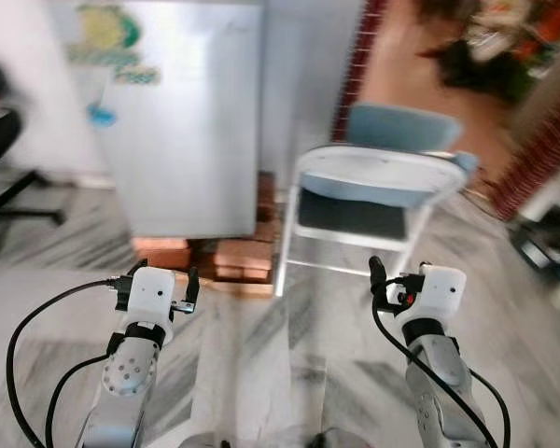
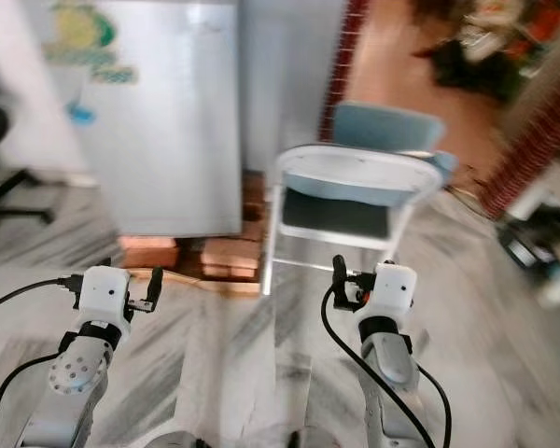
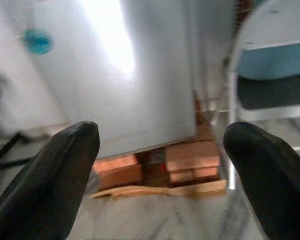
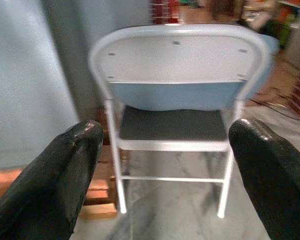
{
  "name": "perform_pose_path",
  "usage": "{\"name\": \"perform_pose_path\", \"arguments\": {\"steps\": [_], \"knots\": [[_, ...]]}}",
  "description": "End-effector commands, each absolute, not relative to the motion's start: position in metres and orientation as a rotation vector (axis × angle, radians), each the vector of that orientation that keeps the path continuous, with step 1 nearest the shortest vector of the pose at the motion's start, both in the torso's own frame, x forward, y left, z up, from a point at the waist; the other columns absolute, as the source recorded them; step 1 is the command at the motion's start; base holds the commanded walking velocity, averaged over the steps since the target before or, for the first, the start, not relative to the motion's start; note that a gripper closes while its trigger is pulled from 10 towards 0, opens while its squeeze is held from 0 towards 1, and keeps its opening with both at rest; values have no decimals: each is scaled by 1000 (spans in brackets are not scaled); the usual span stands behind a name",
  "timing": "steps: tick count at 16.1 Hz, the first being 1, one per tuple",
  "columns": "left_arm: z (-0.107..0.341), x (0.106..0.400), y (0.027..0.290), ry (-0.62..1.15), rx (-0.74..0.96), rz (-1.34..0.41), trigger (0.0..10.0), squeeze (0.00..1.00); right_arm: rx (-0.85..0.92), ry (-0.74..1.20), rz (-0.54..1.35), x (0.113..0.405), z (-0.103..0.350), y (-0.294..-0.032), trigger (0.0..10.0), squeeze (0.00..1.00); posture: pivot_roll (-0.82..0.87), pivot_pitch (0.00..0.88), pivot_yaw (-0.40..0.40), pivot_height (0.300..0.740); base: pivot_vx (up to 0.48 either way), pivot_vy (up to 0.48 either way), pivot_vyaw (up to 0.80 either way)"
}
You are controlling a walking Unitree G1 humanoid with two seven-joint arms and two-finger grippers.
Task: Restocking fridge
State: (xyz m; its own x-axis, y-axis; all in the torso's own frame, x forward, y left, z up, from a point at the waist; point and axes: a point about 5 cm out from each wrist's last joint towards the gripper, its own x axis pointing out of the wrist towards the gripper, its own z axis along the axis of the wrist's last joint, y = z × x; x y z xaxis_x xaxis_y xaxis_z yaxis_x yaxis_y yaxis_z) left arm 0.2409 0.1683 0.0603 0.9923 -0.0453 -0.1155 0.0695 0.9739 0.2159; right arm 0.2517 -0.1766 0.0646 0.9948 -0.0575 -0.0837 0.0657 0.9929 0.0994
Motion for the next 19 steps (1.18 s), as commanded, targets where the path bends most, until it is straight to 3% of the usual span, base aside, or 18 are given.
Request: {"name": "perform_pose_path", "arguments": {"steps": [1,19], "knots": [[64,244,159,88,204,-91,10000,0,89,89,-84,250,64,-186,10000,0,90,63,-11,740,0,480,-669],[65,248,155,61,165,-151,10000,0,91,90,-76,256,64,-185,10000,0,98,53,-20,740,0,480,-745]]}}
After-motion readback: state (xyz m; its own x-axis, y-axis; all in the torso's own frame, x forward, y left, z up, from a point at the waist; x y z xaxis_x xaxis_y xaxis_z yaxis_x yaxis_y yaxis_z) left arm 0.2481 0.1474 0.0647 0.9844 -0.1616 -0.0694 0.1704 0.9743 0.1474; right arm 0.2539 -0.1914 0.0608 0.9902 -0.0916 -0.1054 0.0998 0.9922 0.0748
